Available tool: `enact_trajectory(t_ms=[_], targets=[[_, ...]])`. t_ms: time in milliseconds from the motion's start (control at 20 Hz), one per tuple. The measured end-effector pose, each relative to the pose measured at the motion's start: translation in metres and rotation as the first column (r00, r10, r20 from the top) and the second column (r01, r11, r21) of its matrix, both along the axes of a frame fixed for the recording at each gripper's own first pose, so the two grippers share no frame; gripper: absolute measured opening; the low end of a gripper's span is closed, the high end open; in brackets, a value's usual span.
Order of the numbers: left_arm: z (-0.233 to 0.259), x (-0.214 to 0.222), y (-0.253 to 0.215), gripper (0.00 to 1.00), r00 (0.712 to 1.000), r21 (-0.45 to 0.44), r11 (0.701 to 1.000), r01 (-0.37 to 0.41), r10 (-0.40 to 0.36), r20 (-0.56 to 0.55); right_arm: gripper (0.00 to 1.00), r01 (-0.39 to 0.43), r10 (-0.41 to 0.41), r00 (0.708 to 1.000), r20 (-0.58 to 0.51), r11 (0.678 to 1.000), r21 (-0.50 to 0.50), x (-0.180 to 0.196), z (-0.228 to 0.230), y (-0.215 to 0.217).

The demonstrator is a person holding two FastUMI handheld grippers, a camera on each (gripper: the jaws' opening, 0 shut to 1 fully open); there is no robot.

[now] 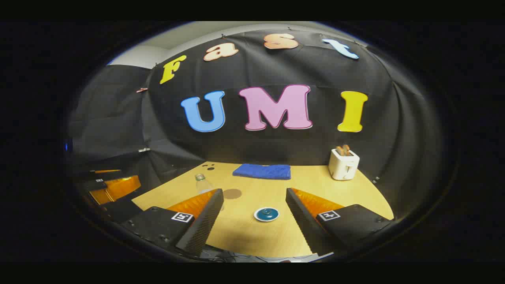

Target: Open the teacup lid with one hand, grasp the water bottle and pour water into the teacup with the other hand; after pouring, place the water bottle on the coaster and then close the teacup lid.

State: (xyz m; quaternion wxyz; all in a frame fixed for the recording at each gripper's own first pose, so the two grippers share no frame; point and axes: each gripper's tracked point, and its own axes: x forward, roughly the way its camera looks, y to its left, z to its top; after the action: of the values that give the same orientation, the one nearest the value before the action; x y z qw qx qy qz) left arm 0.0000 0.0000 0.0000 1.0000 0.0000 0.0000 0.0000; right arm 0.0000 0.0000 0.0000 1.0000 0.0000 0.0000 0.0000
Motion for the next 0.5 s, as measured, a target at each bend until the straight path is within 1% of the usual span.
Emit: enact_trajectory(t_ms=[150, 200, 300, 500], targets=[[0.005, 0.016, -0.001, 0.95, 0.999, -0.005, 0.999, 0.044, -0.044, 0.012, 0.98, 0.051, -0.051, 0.999, 0.001, 0.999, -0.011, 0.002, 0.002, -0.004], [-0.001, 0.021, -0.001, 0.95, 0.998, -0.011, 0.998, 0.061, -0.061, -0.008, 0.98, 0.073, -0.073, 0.997, 0.007, 0.997, -0.001, 0.002, 0.004, -0.009], [-0.005, 0.023, -0.001, 0.95, 0.997, -0.015, 0.997, 0.082, -0.082, -0.015, 0.98, 0.084, -0.084, 0.996, -0.002, 0.996, 0.000, 0.004, 0.001, -0.005], [-0.004, 0.025, 0.014, 0.95, 0.998, -0.018, 0.998, 0.065, -0.065, -0.008, 0.98, 0.076, -0.076, 0.997, 0.004, 0.997, -0.007, 0.007, 0.005, 0.007]])
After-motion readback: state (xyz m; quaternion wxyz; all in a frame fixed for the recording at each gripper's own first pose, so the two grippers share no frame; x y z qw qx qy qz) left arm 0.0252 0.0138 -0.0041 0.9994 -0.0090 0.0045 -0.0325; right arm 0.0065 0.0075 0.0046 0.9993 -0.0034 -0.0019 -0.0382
